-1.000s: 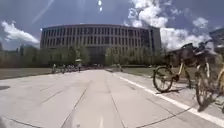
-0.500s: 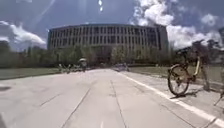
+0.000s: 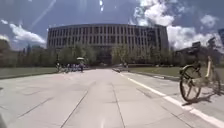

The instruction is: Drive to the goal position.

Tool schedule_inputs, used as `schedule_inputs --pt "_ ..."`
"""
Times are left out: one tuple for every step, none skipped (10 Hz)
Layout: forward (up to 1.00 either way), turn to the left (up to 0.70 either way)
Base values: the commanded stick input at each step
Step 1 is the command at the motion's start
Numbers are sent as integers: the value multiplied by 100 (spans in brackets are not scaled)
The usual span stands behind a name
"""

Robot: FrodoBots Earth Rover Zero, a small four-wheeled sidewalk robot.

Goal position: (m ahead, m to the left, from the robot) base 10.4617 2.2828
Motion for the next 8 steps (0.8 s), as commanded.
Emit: schedule_inputs --pt "70 0" --pt "70 2" --pt "70 5" --pt "70 11" --pt "70 10" --pt "70 2" --pt "70 1" --pt "70 3"
